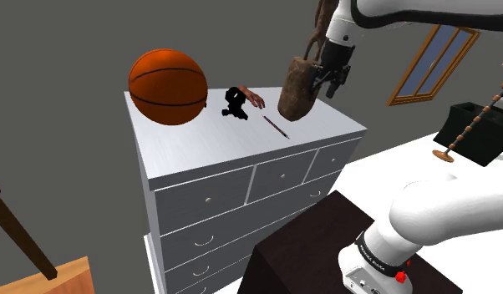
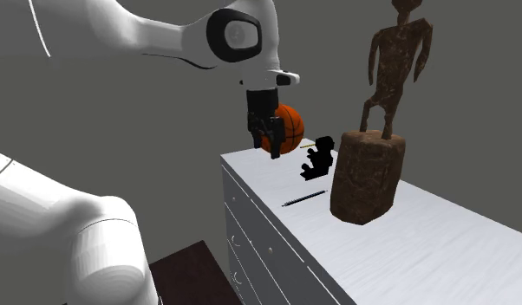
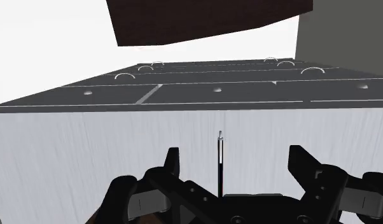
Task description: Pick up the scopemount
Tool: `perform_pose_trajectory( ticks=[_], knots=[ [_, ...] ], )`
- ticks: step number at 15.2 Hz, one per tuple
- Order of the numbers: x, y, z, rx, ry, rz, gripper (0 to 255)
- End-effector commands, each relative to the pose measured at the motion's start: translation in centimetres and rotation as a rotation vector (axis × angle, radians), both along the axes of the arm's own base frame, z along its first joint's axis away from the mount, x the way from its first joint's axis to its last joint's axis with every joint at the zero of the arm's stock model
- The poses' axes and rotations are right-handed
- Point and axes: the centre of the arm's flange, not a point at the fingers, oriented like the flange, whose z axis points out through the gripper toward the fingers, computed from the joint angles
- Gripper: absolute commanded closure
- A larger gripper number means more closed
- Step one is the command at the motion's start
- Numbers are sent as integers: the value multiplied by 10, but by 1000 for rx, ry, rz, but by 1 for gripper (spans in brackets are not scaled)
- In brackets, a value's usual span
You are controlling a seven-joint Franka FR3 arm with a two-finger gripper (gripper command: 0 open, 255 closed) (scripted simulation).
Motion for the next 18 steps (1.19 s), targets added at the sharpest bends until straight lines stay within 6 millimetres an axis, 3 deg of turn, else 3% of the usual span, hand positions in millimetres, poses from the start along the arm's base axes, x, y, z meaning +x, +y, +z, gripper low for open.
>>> perform_pose_trajectory(
  ticks=[1,18],
  knots=[
    [23,3,-14,8,-2,6,0],
    [218,47,-106,74,-14,58,0]
  ],
)
